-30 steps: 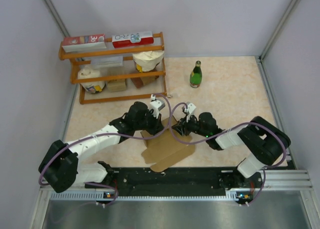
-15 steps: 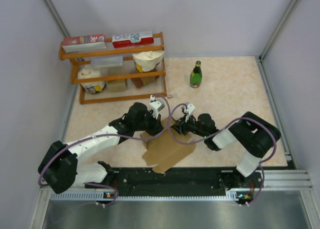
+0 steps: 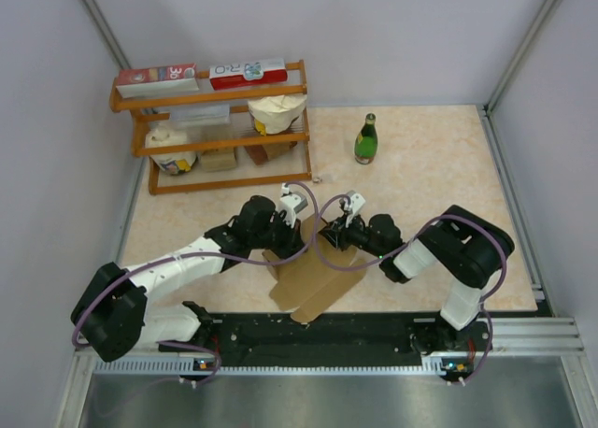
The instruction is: Fold the paper box
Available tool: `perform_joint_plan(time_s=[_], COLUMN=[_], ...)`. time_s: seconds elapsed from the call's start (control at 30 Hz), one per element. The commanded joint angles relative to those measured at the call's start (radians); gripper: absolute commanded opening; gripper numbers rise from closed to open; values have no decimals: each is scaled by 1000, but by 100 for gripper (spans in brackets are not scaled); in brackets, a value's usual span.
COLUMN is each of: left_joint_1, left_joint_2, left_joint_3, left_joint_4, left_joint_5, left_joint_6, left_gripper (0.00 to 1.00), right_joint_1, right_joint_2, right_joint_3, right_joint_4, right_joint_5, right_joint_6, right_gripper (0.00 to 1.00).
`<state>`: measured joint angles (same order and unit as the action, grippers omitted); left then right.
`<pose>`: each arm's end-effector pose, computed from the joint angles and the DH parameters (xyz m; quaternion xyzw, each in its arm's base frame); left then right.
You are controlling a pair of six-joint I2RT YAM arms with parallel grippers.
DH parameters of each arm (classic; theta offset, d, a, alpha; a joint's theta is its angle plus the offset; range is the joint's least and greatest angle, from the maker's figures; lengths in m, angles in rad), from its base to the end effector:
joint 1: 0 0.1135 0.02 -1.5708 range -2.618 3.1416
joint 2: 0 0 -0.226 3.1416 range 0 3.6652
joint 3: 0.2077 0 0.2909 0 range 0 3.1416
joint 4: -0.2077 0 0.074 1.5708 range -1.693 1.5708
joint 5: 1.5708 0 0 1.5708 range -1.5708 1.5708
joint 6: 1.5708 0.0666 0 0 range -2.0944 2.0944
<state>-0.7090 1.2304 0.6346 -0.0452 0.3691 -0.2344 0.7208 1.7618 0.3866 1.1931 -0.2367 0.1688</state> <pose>0.2294 -0.2285 0.1351 0.2865 0.8347 -0.3464 0.3181 0.2252 0.2186 0.0427 -0.2806 0.7136 0.3553 0.5345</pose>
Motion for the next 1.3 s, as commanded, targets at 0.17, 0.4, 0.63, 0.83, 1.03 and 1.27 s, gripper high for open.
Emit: perform_joint_plan(time_s=[0.17, 0.4, 0.63, 0.83, 1.03, 1.27], left_joint_1=[-10, -12, -14, -14, -14, -14], left_joint_2=[-8, -8, -8, -17, -32, -42], left_joint_3=[-18, -23, -36, -36, -35, -21], left_joint_4=[71, 80, 102, 102, 97, 76], left_joint_5=[30, 40, 56, 57, 48, 24], left_joint_6=[-19, -29, -45, -46, -49, -45], left_gripper=[0, 0, 0, 0, 0, 1], right_joint_1=[22, 28, 39, 46, 60, 62], right_joint_2=[21, 36, 22, 4, -21, -59], right_joint_3=[20, 35, 40, 44, 51, 31], right_joint_4=[106, 99, 77, 46, -10, -39], right_joint_5=[56, 68, 106, 126, 140, 119], right_joint_6=[-6, -23, -61, -98, -146, -153], right_gripper=[17, 10, 0, 0, 0, 35])
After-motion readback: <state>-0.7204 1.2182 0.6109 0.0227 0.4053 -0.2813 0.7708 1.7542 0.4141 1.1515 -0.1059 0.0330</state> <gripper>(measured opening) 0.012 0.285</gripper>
